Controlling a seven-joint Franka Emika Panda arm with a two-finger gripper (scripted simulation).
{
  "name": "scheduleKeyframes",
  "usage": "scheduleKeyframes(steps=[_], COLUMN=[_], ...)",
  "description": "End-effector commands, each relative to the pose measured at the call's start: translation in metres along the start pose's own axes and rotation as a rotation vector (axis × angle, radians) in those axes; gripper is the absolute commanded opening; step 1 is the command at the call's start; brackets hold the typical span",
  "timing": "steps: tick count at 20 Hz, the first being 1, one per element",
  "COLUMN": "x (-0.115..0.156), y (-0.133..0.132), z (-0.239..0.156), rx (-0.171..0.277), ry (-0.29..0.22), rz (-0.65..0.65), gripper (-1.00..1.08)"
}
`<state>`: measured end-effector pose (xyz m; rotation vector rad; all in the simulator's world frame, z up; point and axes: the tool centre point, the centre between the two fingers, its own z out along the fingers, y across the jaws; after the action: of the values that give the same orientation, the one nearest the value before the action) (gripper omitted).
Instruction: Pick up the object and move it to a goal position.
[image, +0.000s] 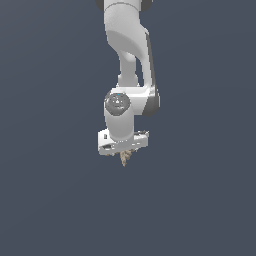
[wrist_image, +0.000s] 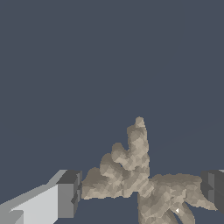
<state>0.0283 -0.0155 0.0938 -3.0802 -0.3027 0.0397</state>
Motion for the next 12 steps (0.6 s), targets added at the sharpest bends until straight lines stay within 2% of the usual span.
scheduleKeyframes(steps=[1,12], x=[0.001,0.002], y=[0.001,0.002], z=[0.013,0.033], rx=[0.011,0.027], ry=[-0.006,-0.017], rz=[-0.032,-0.074], gripper=[1.08,1.08])
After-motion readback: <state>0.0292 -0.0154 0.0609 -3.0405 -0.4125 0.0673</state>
